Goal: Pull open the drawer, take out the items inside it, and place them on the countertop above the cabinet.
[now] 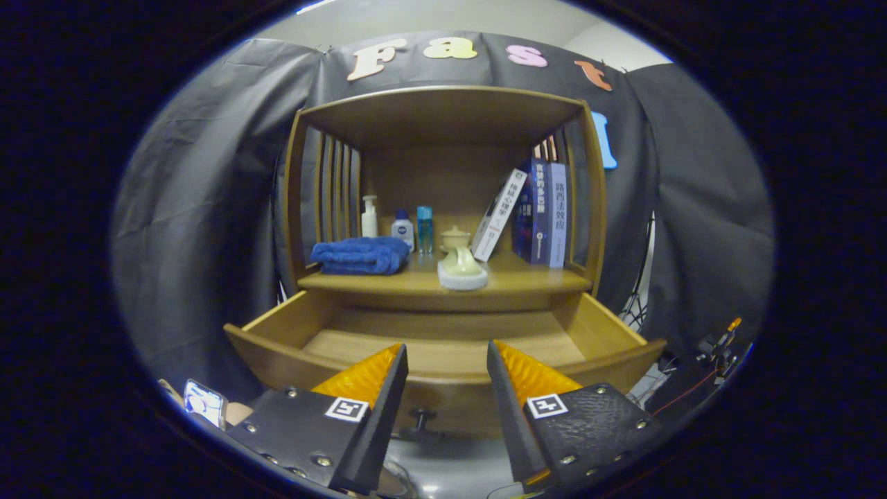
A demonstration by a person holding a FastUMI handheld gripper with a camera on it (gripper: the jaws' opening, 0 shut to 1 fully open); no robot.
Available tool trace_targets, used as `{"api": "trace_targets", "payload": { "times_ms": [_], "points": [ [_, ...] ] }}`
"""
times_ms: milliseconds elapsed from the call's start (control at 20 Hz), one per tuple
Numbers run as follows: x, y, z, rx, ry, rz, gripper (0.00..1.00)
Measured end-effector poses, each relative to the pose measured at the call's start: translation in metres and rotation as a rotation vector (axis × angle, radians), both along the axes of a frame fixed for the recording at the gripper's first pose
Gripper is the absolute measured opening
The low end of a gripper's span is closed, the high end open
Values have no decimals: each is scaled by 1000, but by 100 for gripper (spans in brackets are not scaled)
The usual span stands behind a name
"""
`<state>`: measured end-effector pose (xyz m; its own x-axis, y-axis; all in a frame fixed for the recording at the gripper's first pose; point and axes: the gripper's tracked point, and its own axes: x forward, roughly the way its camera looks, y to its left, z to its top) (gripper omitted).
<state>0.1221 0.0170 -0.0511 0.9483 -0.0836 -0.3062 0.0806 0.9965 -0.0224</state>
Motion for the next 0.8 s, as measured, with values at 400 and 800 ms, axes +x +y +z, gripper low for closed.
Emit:
{"api": "trace_targets", "payload": {
  "times_ms": [400,800],
  "points": [
    [-4,17,-31,54,19,-19,100],
    [4,17,-39,-11,17,-64,98]
  ]
}}
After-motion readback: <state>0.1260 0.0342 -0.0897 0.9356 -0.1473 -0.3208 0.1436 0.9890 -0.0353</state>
